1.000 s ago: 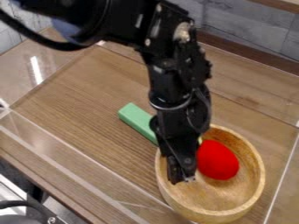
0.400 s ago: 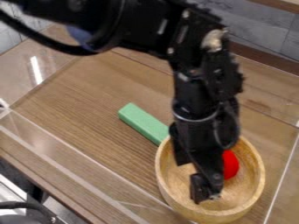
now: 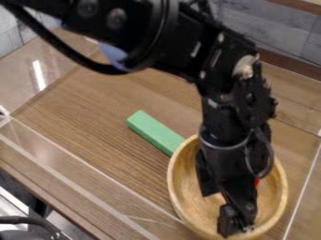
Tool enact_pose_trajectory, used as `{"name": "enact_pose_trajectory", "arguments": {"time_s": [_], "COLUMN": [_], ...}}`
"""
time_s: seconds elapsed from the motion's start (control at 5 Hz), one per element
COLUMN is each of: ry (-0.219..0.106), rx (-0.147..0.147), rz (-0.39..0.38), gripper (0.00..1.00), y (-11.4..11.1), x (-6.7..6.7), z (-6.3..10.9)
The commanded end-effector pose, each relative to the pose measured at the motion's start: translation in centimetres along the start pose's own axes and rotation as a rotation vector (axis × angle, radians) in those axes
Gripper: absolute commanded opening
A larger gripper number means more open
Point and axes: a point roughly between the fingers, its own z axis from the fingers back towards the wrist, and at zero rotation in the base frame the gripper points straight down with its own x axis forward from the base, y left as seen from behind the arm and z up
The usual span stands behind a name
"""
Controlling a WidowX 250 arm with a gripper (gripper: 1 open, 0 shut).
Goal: Move the red fruit to the left
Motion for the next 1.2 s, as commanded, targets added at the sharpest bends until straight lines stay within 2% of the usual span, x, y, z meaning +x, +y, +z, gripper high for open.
{"name": "enact_pose_trajectory", "arguments": {"time_s": [0.0, 0.2, 0.6, 0.8, 1.0], "ry": [-0.006, -0.001, -0.014, -0.014, -0.008], "rx": [-0.005, -0.004, 0.010, 0.012, -0.001], "rz": [-0.065, -0.120, 0.001, -0.015, -0.041], "gripper": [1.00, 1.00, 1.00, 1.00, 1.00], "y": [1.2, 2.4, 4.1, 4.9, 5.3], "x": [0.7, 1.0, 1.4, 2.0, 2.4], "z": [0.0, 0.4, -0.2, 0.8, 0.9]}}
